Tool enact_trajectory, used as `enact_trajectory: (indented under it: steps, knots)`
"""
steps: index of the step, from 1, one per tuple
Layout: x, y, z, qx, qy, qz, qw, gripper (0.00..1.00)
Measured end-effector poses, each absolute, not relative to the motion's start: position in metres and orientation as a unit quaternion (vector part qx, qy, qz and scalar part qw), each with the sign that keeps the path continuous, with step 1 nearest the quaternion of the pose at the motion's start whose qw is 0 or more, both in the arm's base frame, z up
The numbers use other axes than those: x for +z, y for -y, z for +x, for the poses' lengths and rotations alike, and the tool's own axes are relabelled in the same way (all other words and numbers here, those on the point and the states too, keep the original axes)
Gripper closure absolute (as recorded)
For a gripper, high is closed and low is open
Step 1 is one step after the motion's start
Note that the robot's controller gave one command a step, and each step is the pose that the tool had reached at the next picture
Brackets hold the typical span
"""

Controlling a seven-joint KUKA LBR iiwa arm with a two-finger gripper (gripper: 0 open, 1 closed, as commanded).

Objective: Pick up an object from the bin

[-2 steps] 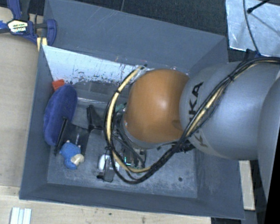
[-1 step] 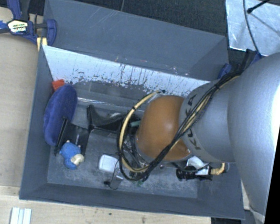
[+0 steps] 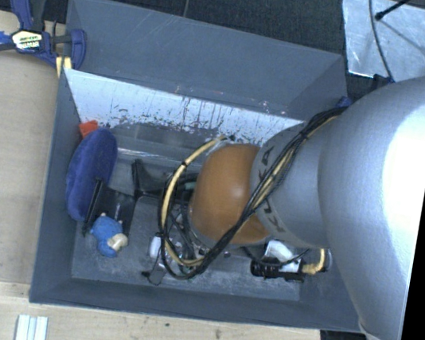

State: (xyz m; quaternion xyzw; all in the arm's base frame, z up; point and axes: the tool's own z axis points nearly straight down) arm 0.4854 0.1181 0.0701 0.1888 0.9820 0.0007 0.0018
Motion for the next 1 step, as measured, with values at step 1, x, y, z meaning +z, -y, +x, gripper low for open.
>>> enact_trajectory:
  steps: [1]
  knots:
    - [0.1011,-0.0984,0.4931,0.000,-0.989,0.147,0.003,0.00]
